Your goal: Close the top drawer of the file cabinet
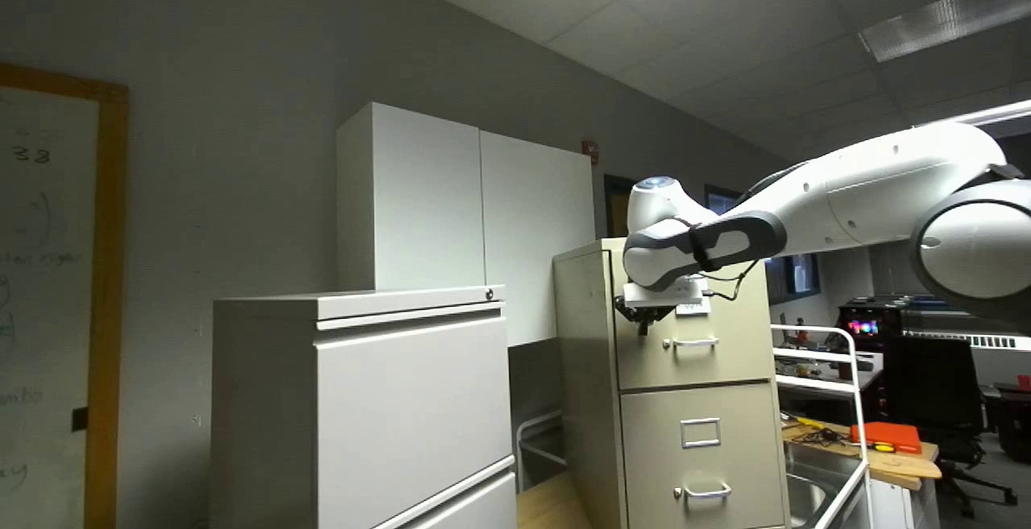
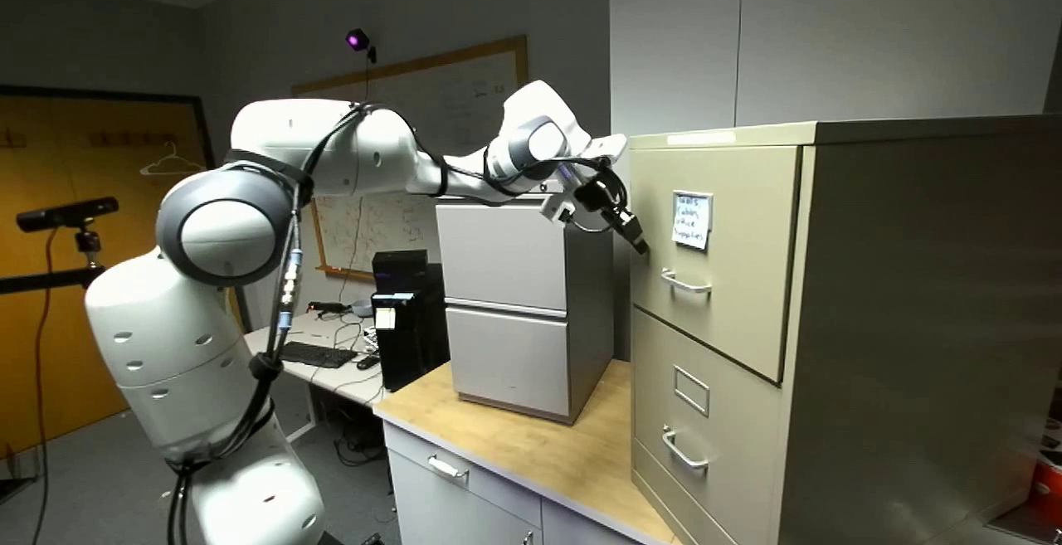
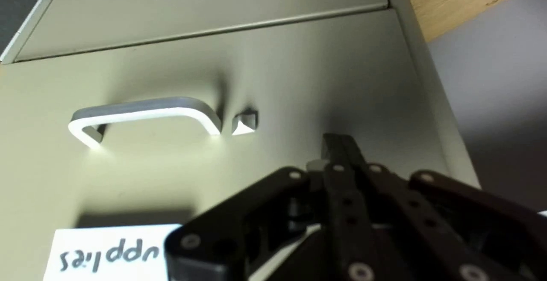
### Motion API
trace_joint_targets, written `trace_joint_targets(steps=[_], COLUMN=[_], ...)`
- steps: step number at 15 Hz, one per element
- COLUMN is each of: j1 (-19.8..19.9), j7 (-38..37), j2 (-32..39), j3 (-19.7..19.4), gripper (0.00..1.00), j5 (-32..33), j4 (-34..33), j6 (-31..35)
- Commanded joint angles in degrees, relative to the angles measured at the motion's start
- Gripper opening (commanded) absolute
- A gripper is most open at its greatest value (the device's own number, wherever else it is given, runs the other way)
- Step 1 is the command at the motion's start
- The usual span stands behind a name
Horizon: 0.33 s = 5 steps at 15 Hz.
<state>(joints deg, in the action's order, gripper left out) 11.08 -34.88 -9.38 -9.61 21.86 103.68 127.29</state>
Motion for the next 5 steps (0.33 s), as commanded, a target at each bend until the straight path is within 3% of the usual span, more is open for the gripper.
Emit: trace_joint_targets(steps=[1, 5], j1=[1.02, 0.95], j7=[5.43, 9.59], j2=[11.35, 13.81], j3=[-1.1, -1.31], gripper=[0.0, 0.0], j5=[-4.73, -7.21], j4=[-12.01, -16.92], j6=[0.76, -4.57])
